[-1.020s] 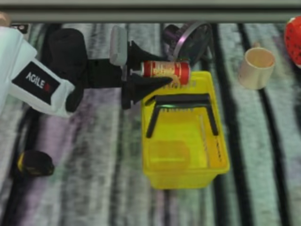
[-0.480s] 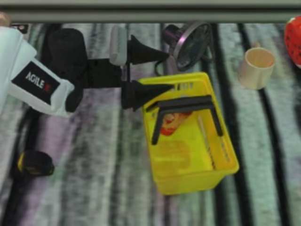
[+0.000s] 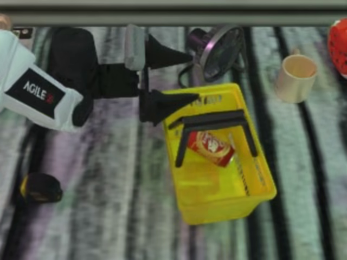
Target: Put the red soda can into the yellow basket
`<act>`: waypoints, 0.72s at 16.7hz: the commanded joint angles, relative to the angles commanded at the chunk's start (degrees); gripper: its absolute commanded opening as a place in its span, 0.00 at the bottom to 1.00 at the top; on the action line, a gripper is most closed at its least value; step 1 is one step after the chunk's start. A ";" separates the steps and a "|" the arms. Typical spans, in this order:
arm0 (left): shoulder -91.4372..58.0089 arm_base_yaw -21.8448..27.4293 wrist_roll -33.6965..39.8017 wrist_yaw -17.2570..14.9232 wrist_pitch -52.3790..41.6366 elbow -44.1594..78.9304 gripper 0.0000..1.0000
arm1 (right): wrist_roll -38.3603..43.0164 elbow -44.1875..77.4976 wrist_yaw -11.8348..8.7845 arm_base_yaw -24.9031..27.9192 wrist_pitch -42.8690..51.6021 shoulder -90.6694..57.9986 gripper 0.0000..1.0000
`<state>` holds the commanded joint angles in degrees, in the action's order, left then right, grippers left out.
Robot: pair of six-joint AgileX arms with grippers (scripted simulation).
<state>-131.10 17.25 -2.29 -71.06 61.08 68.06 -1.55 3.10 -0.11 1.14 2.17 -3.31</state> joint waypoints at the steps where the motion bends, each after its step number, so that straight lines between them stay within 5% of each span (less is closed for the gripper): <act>1: 1.75 -0.17 0.02 0.96 -0.85 -0.88 1.00 | -1.03 2.05 -0.05 0.73 1.44 -2.19 1.00; 6: 17.92 -2.42 0.59 10.03 -8.50 -8.97 1.00 | -9.45 18.93 0.01 6.27 13.21 -20.15 1.00; 12: 47.18 -7.31 2.00 26.79 -22.66 -24.18 1.00 | -23.74 47.44 0.21 15.52 33.05 -50.45 1.00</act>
<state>-83.92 9.94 -0.29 -44.28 38.42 43.88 -25.29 50.54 0.09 16.66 35.23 -53.76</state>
